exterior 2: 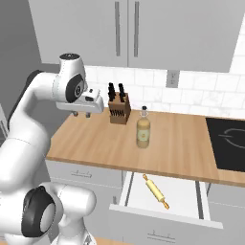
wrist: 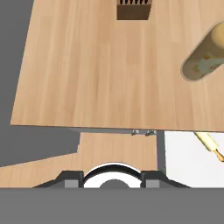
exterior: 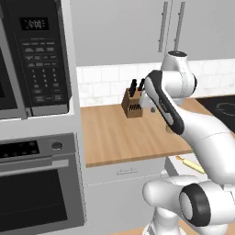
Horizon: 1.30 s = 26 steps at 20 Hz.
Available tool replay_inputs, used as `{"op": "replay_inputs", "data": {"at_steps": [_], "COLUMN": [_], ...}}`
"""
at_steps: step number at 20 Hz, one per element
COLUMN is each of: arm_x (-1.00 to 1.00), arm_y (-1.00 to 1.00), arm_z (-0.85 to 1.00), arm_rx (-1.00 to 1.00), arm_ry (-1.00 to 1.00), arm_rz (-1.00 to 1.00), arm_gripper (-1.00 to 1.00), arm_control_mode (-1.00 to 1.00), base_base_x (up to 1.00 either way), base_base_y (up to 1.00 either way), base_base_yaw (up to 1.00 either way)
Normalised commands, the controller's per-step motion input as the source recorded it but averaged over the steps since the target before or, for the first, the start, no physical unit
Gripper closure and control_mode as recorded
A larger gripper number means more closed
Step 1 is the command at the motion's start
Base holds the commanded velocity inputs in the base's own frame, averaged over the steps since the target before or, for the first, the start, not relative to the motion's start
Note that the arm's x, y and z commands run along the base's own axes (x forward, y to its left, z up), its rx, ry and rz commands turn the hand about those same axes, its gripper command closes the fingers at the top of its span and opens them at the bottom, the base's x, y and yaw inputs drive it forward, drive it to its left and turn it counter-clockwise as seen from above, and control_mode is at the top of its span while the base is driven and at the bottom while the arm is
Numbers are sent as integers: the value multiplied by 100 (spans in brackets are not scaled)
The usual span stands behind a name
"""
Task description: Pick the rolling pin from the drawer and place it on the counter.
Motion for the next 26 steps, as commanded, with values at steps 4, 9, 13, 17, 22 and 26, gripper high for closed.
{"op": "replay_inputs", "data": {"at_steps": [4, 9, 13, 17, 22, 26], "arm_x": [-5, -19, -20, -19, -17, -24], "arm_y": [-50, -100, -100, -100, -100, -79], "arm_z": [-12, -32, -46, -46, -51, -53], "arm_rx": [0, 6, 4, 0, 0, 0], "arm_ry": [0, 4, 13, 20, 21, 18], "arm_rz": [-2, -6, -10, -11, -10, -5], "arm_gripper": [-100, -100, -100, -100, -100, -100], "arm_control_mode": [-100, -100, -100, -100, -100, -100], "base_base_x": [0, 0, 0, 0, 0, 0], "base_base_y": [0, 0, 0, 0, 0, 0], "base_base_yaw": [0, 0, 0, 0, 0, 0]}}
